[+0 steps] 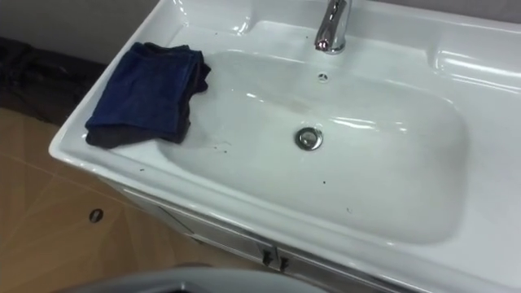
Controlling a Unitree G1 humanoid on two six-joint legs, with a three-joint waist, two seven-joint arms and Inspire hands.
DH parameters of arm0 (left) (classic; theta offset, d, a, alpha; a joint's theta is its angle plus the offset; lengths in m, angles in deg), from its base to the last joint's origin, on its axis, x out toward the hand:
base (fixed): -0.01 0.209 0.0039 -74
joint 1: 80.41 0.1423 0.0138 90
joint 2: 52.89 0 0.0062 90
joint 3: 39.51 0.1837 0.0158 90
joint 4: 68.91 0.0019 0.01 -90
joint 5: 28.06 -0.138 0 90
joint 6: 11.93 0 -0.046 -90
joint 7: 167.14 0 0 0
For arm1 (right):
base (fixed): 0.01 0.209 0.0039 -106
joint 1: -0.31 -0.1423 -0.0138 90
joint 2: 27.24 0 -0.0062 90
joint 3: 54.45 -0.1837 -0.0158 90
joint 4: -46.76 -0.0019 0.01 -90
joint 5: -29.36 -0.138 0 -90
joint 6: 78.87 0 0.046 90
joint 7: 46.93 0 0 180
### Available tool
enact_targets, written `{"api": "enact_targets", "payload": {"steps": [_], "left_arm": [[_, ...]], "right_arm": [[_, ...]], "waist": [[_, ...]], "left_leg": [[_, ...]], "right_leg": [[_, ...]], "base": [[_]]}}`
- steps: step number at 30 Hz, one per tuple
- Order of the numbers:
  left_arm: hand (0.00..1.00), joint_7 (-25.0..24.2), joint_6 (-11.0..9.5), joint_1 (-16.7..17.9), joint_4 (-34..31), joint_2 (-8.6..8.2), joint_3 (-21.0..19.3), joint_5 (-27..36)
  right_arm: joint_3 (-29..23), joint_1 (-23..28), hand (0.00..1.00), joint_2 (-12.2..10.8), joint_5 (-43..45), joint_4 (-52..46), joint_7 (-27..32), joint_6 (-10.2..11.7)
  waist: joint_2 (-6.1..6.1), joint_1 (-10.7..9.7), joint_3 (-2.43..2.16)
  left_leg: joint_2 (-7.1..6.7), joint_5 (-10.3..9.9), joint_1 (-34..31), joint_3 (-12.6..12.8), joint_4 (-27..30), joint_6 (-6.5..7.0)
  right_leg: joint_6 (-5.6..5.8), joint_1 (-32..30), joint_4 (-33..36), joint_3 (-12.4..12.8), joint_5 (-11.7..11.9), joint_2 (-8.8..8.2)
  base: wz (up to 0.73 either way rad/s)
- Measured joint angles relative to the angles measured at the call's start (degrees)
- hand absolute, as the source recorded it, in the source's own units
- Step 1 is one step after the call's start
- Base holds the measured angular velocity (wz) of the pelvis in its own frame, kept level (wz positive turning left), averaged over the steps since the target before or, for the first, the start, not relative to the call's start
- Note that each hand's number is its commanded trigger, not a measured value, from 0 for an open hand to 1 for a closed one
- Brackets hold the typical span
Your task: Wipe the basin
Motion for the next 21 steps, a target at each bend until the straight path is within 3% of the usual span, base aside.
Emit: {"api": "enact_targets", "payload": {"steps": [5, 12, 21], "left_arm": [[0.0, -3.9, 0.2, -1.7, -5.4, -0.69, 5.7, -0.9], [0.0, -9.8, -0.9, -4.2, -4.2, -1.31, 7.1, -0.9], [0.0, -15.1, -0.8, -4.9, 0.2, -1.53, 6.9, -0.8]], "right_arm": [[2.3, -1.8, 0.0, -0.2, 0.0, 0.7, -0.1, 0.0], [2.5, -2.3, 0.0, -1.5, -0.2, 1.1, -0.4, 0.0], [4.2, -2.1, 0.0, -1.4, 0.6, 1.7, -0.2, -0.6]], "waist": [[-0.53, -1.0, -0.02], [-2.23, -1.6, -0.01], [-2.25, -1.3, -0.03]], "left_leg": [[0.17, 0.0, -0.9, 0.8, 0.0, 0.06], [0.18, -0.3, -0.8, 1.8, 0.0, 0.15], [0.45, -1.0, -0.5, 2.4, 0.1, 0.33]], "right_leg": [[0.03, -1.4, 0.3, 0.9, 0.0, 0.23], [0.07, -1.6, 0.0, 1.7, 0.1, 0.14], [0.28, -1.5, 1.1, 1.6, 0.4, 0.19]], "base": [[-0.06], [-0.07], [0.0]]}}
